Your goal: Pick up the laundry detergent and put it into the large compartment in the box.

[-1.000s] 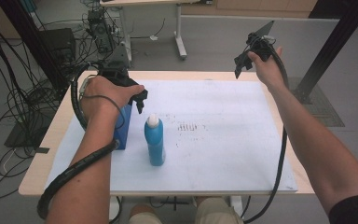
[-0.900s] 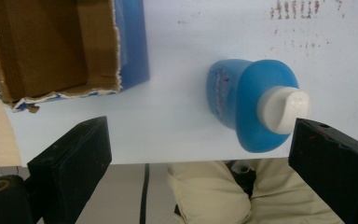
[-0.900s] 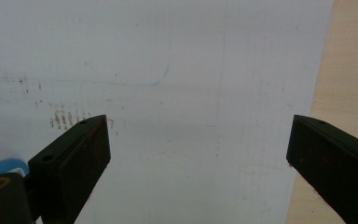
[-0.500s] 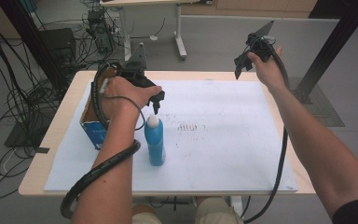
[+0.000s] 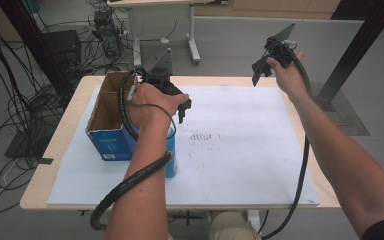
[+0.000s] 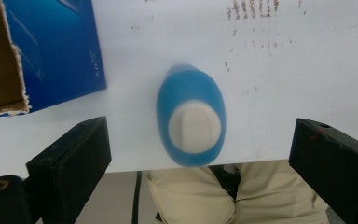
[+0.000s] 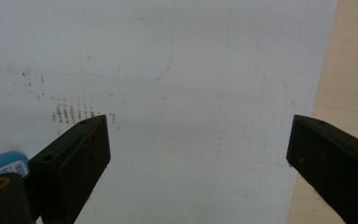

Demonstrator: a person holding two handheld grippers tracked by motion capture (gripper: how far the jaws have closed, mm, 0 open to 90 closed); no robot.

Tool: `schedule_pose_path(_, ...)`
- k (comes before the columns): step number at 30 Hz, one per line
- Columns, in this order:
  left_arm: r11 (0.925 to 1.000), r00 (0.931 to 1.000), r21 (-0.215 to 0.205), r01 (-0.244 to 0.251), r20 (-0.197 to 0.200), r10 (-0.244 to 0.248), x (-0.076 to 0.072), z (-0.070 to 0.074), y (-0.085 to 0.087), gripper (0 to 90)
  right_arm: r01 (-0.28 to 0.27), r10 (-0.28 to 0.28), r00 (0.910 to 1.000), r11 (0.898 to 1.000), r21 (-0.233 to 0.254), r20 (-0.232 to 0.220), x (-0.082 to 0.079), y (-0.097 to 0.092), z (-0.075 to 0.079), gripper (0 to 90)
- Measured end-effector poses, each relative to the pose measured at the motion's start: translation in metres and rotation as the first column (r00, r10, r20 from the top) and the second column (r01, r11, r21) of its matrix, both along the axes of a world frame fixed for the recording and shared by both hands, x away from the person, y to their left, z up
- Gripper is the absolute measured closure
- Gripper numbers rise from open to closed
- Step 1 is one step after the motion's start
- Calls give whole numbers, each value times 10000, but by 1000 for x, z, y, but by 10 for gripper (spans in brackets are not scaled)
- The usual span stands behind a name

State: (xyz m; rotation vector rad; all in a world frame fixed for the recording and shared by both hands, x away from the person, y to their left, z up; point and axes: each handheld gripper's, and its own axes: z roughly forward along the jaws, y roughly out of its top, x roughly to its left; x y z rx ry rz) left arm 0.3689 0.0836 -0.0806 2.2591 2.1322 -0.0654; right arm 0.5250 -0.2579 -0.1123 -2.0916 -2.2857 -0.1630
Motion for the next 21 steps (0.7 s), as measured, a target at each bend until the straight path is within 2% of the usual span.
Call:
schedule_pose_path(9,9999,9999,101,-117,-30,117,3,-7,-7,55,-4,4,10000,10000,61,-57,-1,0,1,59)
schedule_pose_path(17,9997,9997,-48,-240,-13,239,3,-16,-4,53,87,-87,10000,10000,1,19,-2,-4,1,59)
schedule_pose_path(21,9997,9997,-82,-224,-138,223,5,-24,-5,54,117,-117,9999,9999,-6,-6,-2,-4,0,59)
